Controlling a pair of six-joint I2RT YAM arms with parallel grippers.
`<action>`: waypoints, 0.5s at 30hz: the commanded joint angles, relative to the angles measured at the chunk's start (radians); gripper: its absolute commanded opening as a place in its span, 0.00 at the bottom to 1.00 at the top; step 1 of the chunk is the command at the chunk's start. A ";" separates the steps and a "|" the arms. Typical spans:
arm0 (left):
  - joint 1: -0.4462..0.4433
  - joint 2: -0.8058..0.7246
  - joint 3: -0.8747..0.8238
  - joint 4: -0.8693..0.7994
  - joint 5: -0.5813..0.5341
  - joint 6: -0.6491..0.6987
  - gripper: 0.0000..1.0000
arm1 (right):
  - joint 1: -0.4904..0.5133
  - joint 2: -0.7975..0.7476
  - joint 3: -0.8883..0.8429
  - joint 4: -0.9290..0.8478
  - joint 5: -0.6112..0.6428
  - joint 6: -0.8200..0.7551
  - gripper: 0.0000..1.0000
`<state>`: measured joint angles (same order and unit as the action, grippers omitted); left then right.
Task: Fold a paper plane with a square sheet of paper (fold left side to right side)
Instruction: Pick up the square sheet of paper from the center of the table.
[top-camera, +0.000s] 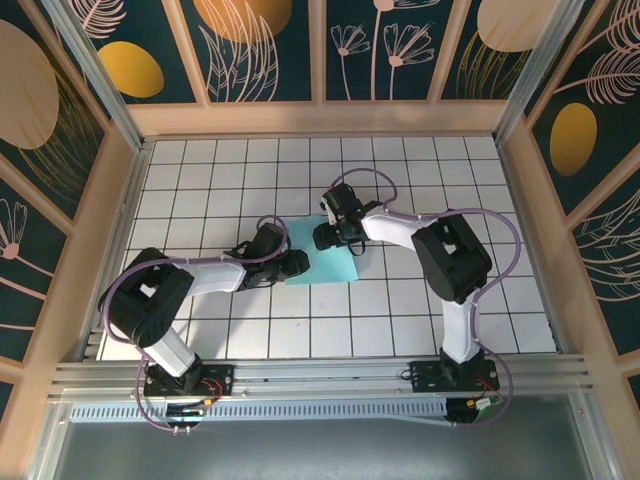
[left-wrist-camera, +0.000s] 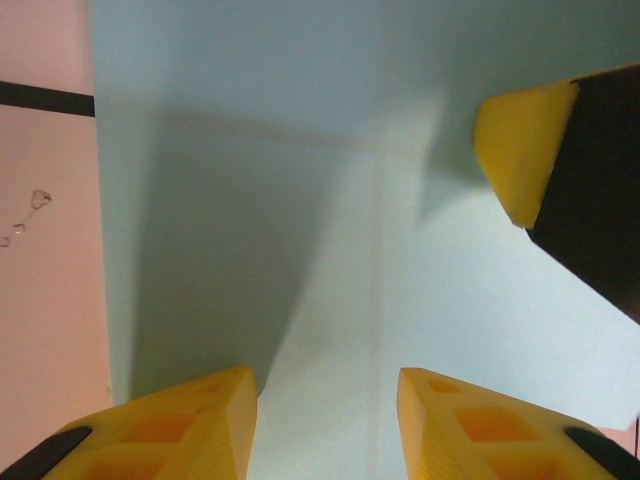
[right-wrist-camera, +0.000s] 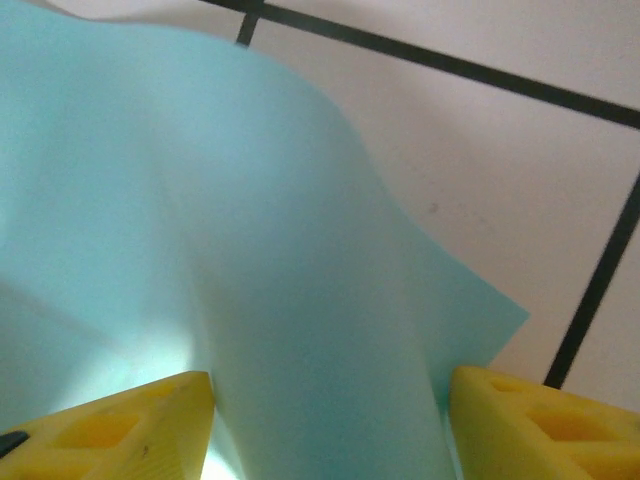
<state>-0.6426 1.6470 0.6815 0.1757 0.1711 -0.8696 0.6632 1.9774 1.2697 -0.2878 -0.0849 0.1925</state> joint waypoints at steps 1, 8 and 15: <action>-0.006 0.030 0.013 -0.004 -0.011 -0.003 0.42 | 0.014 -0.024 0.022 -0.055 -0.063 0.007 0.61; -0.007 0.019 0.003 0.022 -0.015 -0.007 0.44 | 0.012 -0.027 0.027 -0.051 -0.116 0.011 0.52; -0.006 -0.048 -0.023 0.057 -0.048 -0.007 0.55 | -0.031 -0.049 0.011 -0.018 -0.246 0.029 0.39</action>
<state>-0.6437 1.6432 0.6788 0.2085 0.1619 -0.8715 0.6559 1.9766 1.2728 -0.3038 -0.2420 0.2077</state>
